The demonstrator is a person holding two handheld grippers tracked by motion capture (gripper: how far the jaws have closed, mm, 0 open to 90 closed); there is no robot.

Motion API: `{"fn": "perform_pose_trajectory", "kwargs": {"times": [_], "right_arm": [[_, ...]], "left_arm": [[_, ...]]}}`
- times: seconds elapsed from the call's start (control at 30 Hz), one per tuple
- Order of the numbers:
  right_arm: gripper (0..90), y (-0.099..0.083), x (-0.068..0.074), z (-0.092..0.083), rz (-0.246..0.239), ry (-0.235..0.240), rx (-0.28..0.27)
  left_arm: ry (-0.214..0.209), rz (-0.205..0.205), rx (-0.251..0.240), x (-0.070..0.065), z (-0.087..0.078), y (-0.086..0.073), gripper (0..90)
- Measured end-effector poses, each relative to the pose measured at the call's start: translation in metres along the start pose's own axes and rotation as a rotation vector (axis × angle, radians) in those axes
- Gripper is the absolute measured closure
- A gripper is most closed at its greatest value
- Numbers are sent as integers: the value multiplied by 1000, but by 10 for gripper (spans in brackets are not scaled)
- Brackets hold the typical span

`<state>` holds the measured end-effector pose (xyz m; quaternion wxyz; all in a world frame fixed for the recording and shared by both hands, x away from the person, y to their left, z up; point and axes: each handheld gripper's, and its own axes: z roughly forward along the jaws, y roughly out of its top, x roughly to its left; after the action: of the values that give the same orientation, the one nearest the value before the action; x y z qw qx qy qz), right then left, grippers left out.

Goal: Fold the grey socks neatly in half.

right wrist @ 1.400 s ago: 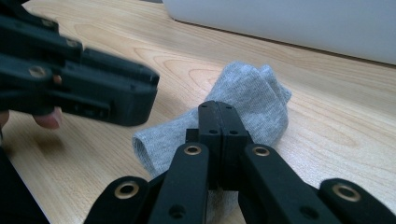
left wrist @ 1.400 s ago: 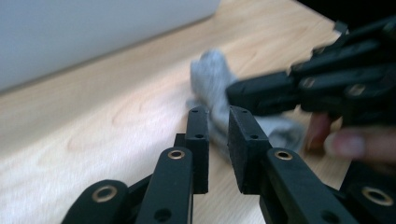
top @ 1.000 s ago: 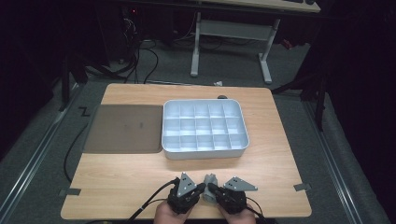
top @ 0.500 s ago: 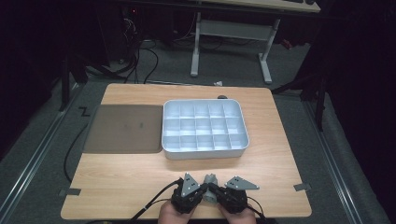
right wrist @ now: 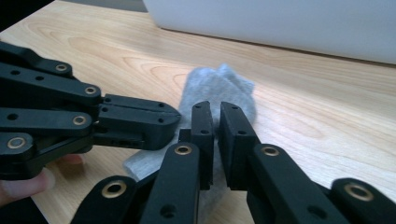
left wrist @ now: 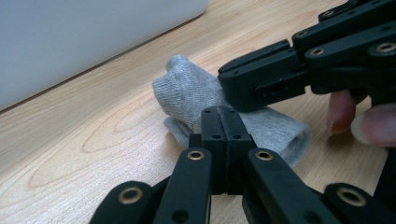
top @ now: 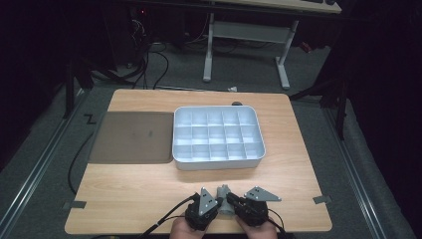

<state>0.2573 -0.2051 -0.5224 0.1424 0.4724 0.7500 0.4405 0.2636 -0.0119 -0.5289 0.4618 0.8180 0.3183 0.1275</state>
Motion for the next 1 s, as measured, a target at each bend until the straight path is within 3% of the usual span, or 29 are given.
{"fn": "perform_pose_trajectory", "kwargs": {"times": [0.4, 0.57, 0.77, 1.0], "right_arm": [[813, 2, -1, -16, -10, 5, -6], [808, -5, 1, -9, -25, -14, 45], [820, -6, 1, -8, -34, -30, 51], [817, -6, 0, -7, -28, -18, 48]], "left_arm": [[4, 7, 1, -2, 0, 1, 892], [-4, 5, -5, -3, 1, 3, 864], [-12, -4, -5, -1, 3, 8, 831], [-1, 14, -1, -1, 8, 9, 810]]}}
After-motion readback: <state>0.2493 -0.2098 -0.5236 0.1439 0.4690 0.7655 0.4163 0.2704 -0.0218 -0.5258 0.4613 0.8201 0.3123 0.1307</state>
